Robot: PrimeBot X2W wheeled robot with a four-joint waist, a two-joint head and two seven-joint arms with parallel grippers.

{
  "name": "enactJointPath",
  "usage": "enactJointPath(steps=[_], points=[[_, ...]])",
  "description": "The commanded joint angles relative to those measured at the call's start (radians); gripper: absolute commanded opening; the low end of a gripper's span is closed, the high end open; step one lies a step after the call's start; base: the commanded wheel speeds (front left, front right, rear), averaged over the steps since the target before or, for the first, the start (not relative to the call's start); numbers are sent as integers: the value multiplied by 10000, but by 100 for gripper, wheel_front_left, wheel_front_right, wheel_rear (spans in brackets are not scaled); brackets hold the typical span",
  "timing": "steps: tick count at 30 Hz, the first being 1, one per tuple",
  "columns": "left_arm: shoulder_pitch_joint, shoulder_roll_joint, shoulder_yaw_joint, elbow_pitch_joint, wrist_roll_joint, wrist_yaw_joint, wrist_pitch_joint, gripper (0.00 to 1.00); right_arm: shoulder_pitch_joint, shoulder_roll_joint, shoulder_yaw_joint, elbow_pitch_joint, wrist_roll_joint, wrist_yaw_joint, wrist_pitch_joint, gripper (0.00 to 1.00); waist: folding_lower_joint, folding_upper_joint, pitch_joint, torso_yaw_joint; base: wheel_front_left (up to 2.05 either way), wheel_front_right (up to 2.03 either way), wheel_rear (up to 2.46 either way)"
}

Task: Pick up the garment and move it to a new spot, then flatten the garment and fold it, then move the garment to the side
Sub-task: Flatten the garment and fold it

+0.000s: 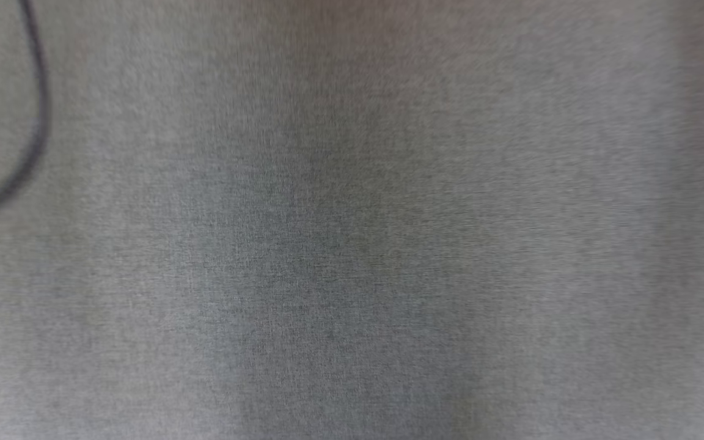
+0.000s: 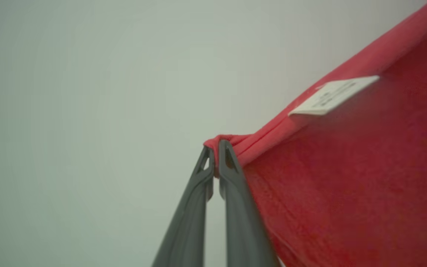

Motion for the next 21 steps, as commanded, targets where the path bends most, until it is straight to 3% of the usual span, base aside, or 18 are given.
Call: enactJointPath(steps=[1, 8, 14, 21], points=[[451, -62, 32, -62, -140, 119, -24, 0, 472, -17, -53, -213, 267, -29, 7, 0, -3, -2, 541, 194, 0, 0, 0], [3146, -393, 404, -685, -1022, 576, -25, 0, 3772, 183, -523, -1740, 1829, -29, 7, 0, -3, -2, 340, 21, 0, 0, 0], [5816, -903, 828, -1182, -1566, 767, -25, 0, 7150, 803, -1513, -2980, 2662, -30, 7, 0, -3, -2, -459, -281, 0, 0, 0], [8345, -1502, 1535, -1273, -1760, 629, -26, 0, 10039, 1732, -1728, -3096, 2879, -30, 8, 0, -3, -2, -1884, -728, 0, 0, 0]])
